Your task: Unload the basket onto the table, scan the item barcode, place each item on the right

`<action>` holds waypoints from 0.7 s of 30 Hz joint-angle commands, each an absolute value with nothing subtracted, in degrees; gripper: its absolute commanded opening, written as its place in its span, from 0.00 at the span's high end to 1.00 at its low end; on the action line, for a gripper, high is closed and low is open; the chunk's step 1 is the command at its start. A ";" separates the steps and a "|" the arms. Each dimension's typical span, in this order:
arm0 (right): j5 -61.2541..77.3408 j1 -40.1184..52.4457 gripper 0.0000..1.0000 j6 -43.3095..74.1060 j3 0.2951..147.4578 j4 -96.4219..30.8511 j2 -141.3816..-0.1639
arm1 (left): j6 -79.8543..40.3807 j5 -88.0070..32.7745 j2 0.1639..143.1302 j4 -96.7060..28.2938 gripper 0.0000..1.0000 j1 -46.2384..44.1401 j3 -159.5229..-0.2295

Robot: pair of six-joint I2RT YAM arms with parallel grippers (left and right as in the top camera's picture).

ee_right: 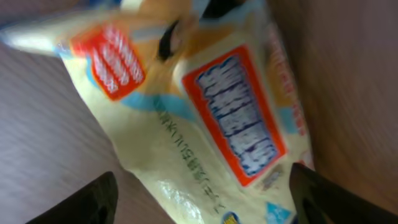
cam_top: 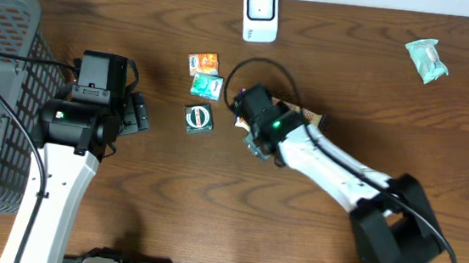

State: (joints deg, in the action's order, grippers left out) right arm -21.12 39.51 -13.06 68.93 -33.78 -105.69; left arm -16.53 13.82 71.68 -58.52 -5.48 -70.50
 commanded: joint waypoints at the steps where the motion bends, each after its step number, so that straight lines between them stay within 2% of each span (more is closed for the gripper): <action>1: -30.89 40.62 0.01 -13.78 65.23 -30.55 -106.41 | -16.82 13.98 71.85 -58.67 0.03 -5.58 -71.37; 8: -31.94 39.33 0.01 -13.85 60.03 -22.46 -106.43 | -16.82 13.98 71.85 -58.67 0.02 -5.58 -71.37; 16: -28.71 34.81 0.01 -19.35 52.77 -8.03 -106.52 | -16.82 13.98 71.85 -58.67 0.02 -5.58 -71.37; 21: -20.34 28.64 0.01 -19.35 51.46 -2.44 -106.52 | -16.82 13.98 71.85 -58.67 0.02 -5.58 -71.37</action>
State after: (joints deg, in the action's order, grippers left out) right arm -26.87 32.47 -17.85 53.39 -2.42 -105.69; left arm -16.51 13.82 71.68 -58.52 -5.48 -70.50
